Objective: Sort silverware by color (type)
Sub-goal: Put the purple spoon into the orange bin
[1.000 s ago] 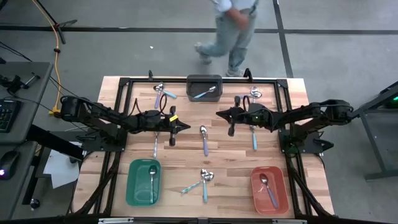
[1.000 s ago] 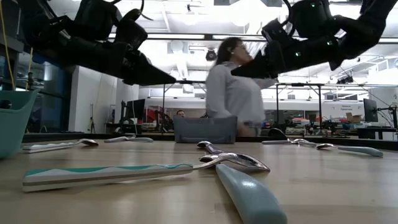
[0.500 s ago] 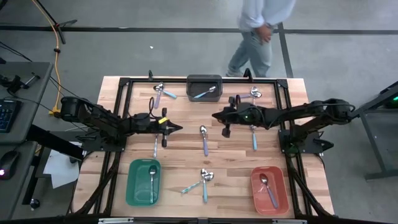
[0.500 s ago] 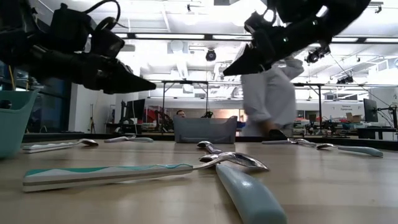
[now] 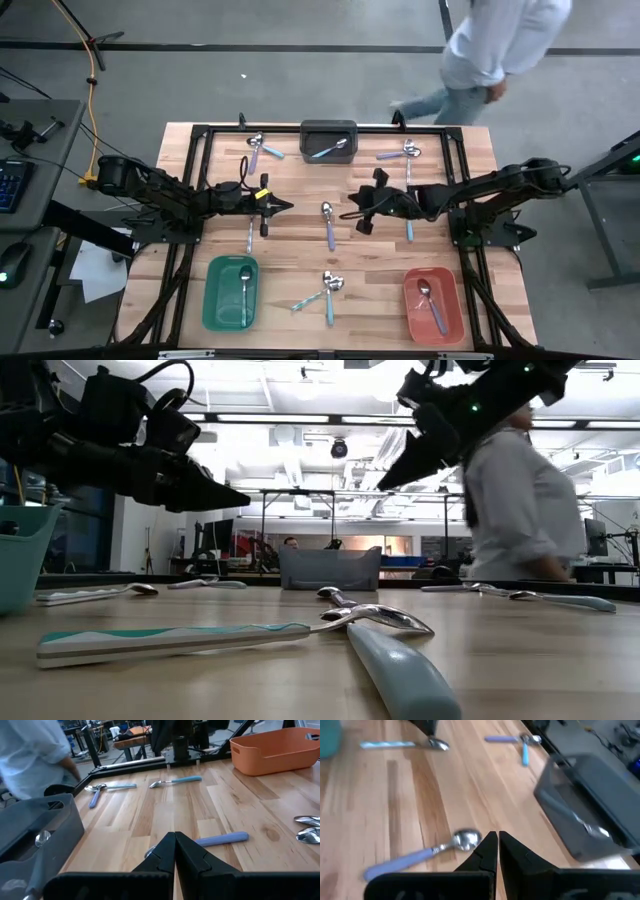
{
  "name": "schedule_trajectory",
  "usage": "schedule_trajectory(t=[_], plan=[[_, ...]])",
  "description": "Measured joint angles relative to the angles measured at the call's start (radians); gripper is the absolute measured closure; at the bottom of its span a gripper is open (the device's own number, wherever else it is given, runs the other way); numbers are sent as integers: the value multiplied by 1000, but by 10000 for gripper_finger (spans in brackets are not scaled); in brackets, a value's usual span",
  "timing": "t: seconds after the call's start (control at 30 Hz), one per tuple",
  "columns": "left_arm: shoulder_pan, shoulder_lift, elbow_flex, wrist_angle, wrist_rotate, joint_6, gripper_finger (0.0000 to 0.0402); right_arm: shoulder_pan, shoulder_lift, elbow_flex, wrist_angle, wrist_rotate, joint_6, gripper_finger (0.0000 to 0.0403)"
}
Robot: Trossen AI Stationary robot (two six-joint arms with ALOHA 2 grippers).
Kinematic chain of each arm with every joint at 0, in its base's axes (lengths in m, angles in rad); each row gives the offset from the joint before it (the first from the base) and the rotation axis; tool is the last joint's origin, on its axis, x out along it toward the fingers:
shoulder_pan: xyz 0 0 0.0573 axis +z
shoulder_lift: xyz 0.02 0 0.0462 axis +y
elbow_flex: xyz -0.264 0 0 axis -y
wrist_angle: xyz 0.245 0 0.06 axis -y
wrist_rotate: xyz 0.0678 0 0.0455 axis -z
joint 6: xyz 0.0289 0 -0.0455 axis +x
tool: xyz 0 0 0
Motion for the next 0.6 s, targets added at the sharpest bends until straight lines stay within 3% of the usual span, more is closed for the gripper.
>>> schedule_trajectory(t=[0.13, 0.3, 0.47, 0.6], plan=[[0, 0, 0, 0, 0, -8, 401, 18, 0, 0, -64, 75, 50, 393], [0, 0, 0, 0, 0, -9, 401, -9, 0, 0, -93, 174, 23, 336], [0, 0, 1, 5, 0, 14, 401, -154, -1, 40, -253, 110, -3, 275], [0, 0, 20, 6, 0, 17, 401, -320, -1, 85, -397, 21, -67, 253]])
